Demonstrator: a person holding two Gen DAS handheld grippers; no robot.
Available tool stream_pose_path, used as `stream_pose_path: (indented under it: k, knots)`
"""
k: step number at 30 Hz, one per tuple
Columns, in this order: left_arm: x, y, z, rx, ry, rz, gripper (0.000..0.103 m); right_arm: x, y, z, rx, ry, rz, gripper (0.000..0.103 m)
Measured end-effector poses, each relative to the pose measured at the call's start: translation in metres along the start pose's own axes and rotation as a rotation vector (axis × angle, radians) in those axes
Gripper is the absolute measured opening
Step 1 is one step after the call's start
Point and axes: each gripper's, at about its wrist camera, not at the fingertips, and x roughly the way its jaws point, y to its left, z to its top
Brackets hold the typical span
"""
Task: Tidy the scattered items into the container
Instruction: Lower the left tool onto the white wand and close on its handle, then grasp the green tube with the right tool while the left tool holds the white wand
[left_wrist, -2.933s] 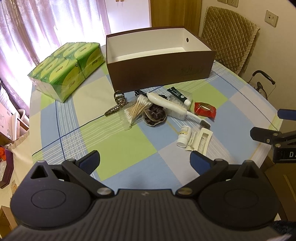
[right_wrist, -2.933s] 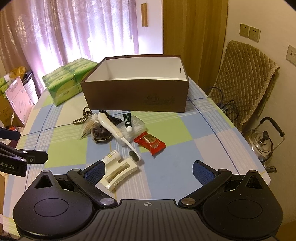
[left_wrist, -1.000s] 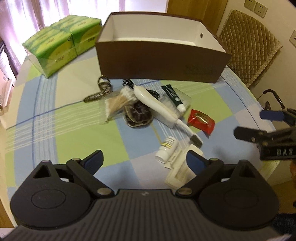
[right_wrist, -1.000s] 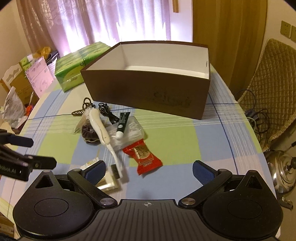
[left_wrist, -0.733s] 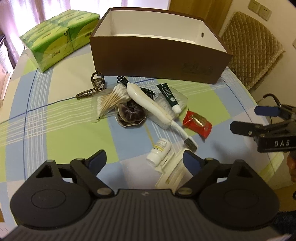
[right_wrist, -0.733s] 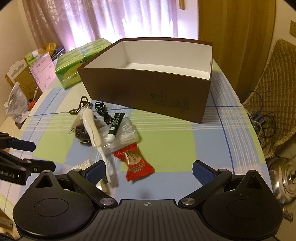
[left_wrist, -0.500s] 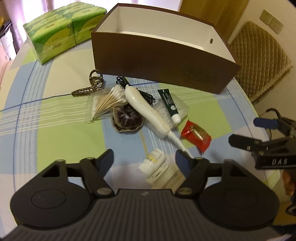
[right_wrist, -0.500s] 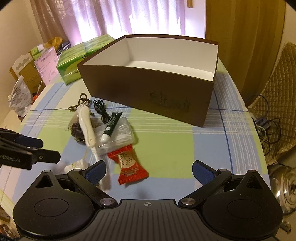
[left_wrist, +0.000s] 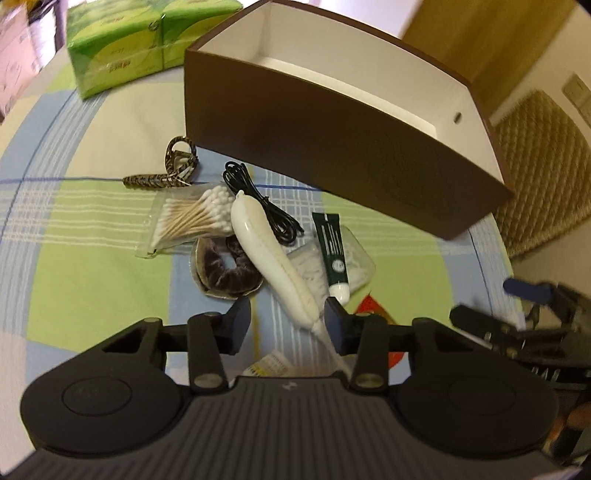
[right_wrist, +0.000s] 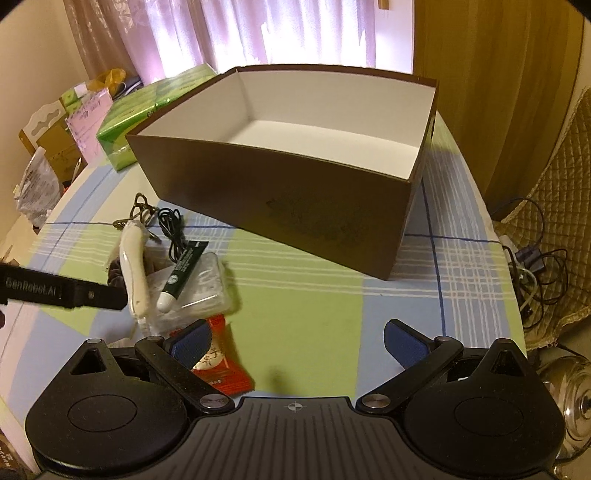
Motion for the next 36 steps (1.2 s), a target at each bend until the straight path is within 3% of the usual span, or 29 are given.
stream_pose_path:
  k: [9,20,36]
  knots:
    - [0.023,0.004,0.011,-0.128,0.025,0.013,0.035,0.011,-0.018,0.006,0.002,0.033,0.017,0.103]
    - [0.037,0.025,0.011,-0.304,0.053,-0.037,0.014,0.02,-0.025,0.011,-0.004,0.054,0.035,0.103]
    - [0.0,0.029,0.017,-0.246,-0.031,-0.046,0.012,0.018,-0.007,0.017,-0.022,0.025,0.057,0.103]
